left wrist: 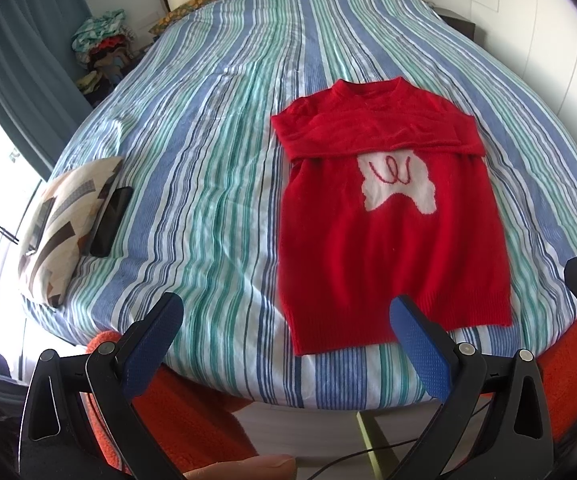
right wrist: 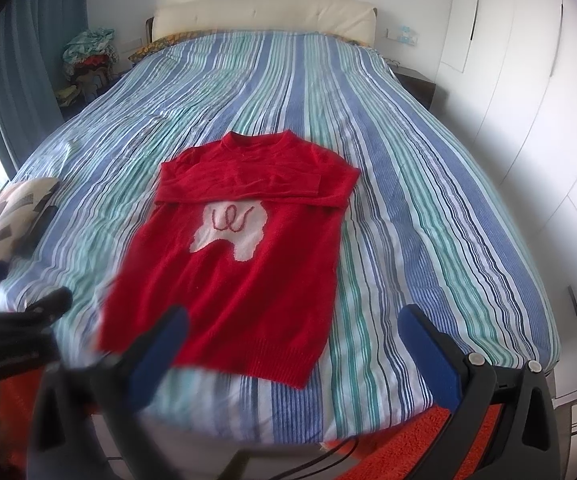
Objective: Fold small clothes
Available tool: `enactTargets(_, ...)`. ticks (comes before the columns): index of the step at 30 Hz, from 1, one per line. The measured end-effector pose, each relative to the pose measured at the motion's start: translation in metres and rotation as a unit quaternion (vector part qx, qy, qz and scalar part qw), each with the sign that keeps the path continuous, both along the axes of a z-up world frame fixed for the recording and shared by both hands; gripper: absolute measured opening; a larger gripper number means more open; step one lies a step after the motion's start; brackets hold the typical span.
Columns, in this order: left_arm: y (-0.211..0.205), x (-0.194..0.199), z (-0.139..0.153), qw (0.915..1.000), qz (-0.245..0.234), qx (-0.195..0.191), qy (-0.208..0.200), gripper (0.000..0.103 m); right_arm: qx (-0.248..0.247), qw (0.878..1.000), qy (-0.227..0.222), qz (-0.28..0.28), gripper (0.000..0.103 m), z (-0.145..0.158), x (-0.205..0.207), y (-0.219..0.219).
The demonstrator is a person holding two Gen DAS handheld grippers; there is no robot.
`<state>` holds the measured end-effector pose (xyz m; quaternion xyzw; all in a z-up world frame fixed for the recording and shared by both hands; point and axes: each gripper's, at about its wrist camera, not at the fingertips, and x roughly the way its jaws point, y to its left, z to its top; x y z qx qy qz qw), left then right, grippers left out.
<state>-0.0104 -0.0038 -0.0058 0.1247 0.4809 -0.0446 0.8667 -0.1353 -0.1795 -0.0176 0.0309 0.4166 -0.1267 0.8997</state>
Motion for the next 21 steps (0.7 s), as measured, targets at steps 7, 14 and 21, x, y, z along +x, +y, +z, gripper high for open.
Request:
enactTargets(7,-0.0010,-0.0002,0.0001,1.0000,0.000,0.002,-0.002,0.103,0.003,1.000,-0.002,0.003,0.103,0.0003,-0.0010,0.0028)
enactTargets(14,-0.0009,-0.0019,-0.0002,1.0000,-0.001,0.004,-0.004,0.103,0.004,1.000,-0.003,0.004,0.103,0.0016,-0.0019,0.0016)
enactTargets(21,-0.0004,-0.0029,-0.0005,1.0000,-0.002,0.003,-0.003,0.103,0.004,1.000,-0.003,0.004,0.103,0.0018,-0.0023,0.0021)
